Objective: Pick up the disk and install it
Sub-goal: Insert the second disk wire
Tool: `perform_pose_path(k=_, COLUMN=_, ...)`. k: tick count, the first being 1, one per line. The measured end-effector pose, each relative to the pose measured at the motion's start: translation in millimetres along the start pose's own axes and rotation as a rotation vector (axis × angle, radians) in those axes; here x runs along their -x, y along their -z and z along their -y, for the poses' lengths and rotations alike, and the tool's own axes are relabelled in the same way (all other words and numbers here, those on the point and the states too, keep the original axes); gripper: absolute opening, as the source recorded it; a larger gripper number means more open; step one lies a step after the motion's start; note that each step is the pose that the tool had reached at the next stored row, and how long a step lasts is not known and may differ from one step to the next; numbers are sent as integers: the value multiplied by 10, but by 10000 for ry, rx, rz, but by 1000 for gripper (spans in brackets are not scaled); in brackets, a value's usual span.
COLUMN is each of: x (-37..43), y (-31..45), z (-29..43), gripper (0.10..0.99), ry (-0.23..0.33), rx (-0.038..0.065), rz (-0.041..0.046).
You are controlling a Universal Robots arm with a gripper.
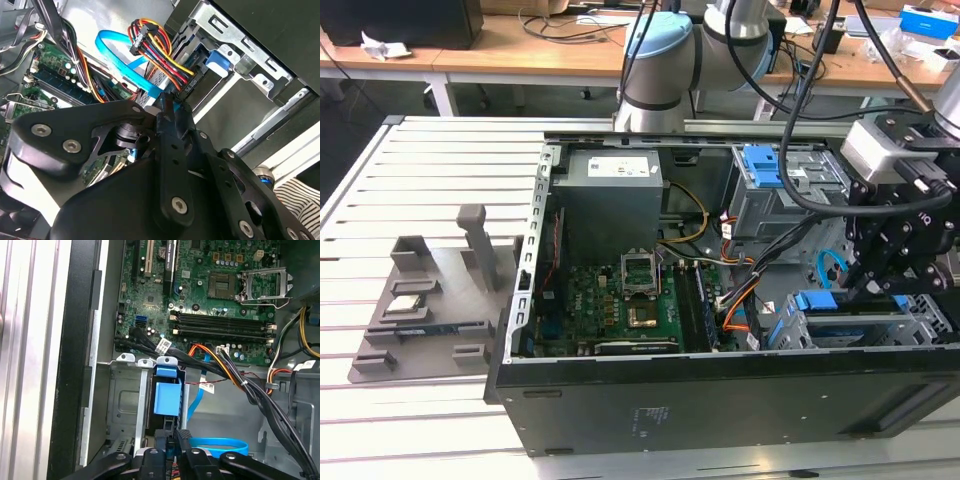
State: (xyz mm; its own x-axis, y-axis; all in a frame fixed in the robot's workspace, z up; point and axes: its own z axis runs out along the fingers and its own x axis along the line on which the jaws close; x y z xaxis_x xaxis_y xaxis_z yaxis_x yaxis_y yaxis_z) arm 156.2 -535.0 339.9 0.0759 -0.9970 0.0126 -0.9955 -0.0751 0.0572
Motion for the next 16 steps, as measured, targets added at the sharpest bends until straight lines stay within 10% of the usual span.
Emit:
perform_pose_path(k=7, x=80, y=377, z=-15, gripper=106, ry=0, rx=0, rz=-4)
perform_pose_path(k=16, x=79, y=460, z=-20, gripper=106, ry=0, rx=0, rz=-4)
